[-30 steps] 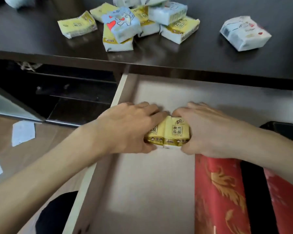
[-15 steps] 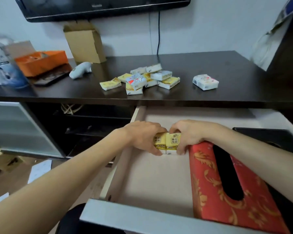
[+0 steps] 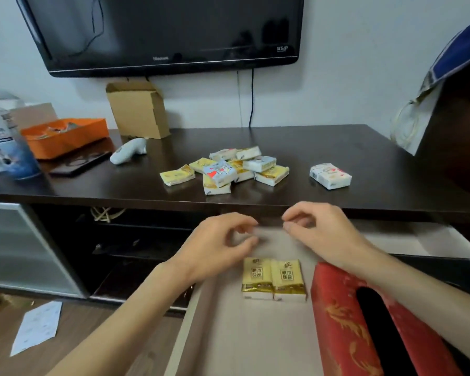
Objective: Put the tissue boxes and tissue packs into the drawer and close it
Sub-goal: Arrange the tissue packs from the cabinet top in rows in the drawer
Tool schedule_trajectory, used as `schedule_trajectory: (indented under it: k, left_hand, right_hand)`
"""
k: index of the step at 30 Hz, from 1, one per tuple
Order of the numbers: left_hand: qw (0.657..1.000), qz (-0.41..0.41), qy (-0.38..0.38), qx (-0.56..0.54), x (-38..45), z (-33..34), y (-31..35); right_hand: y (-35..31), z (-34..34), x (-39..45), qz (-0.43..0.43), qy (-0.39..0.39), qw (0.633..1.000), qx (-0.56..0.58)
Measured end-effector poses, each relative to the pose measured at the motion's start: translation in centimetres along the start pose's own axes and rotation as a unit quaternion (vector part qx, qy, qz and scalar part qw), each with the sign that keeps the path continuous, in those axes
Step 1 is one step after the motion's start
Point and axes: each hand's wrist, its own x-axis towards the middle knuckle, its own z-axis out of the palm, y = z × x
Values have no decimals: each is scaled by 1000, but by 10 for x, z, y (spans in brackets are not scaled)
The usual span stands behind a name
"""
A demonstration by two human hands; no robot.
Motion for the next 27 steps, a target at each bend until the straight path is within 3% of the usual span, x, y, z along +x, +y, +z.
schedule_trajectory:
  k: [3,6,9,12,16,21,27]
  left_hand:
    - [986,-12,155,-55,16,-37,-21]
    - [975,-52,214,27,52,-77,-54]
    - [965,-152,130,170,83,-100,-91]
    - [954,-219,7,203,89,-103,-111]
    - [954,-202,-9,221,87,-114,-114]
    - [943,-266,-107,170,83,-124,-99]
    - [945,-270,-80,168,71,-120,-82]
  right_hand:
    - [-14,-17,38,-43,72,996,31]
    - [-23,-17,88,-39,80,995,-49]
    - [-16,-4,127,13,19,988,-155]
    - [-10,3,145,44,-16,978,-203]
    - [-8,-5,148,42,-25,971,-234]
    - [-6,-23,125,74,-57,977,-189]
    - [-9,-34,93,45,-32,986,-156]
